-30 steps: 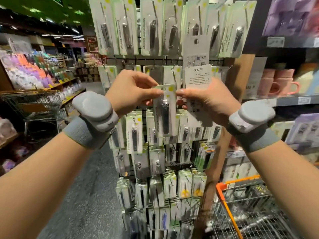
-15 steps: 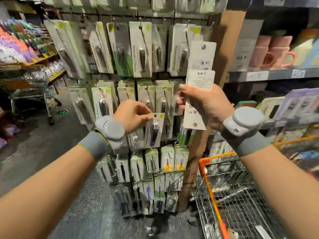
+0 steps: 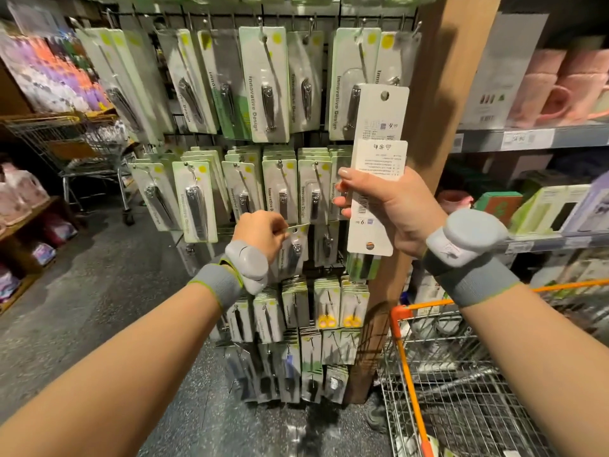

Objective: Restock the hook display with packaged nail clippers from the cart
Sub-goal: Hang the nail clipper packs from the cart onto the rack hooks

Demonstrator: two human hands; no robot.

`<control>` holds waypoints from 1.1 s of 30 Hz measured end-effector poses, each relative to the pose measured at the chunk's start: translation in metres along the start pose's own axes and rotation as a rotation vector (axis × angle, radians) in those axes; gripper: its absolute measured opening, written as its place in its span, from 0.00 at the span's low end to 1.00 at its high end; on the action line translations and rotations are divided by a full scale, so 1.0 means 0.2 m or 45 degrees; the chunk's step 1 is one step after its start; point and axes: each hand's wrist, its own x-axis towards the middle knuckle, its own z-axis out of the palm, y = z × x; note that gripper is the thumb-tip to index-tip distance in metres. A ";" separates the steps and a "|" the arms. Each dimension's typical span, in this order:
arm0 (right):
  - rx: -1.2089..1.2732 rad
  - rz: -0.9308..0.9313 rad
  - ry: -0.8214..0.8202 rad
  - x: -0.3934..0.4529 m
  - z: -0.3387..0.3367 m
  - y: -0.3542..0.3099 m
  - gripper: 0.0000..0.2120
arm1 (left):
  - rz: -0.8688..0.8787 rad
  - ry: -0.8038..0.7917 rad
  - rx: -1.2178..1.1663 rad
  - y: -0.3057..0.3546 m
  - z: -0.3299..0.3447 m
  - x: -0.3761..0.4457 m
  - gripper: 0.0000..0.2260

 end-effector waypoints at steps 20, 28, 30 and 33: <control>-0.040 0.014 0.004 0.11 0.01 0.03 0.03 | -0.023 -0.108 0.276 -0.10 0.09 0.08 0.05; -0.024 0.025 0.006 0.14 0.04 0.04 0.03 | -0.112 -0.174 0.568 -0.04 0.14 0.13 0.12; -0.036 0.026 0.005 0.15 0.05 0.04 0.03 | -0.109 -0.173 0.637 -0.02 0.14 0.14 0.12; -0.043 0.032 0.002 0.15 0.06 0.03 0.06 | -0.167 -0.186 0.652 0.01 0.14 0.14 0.13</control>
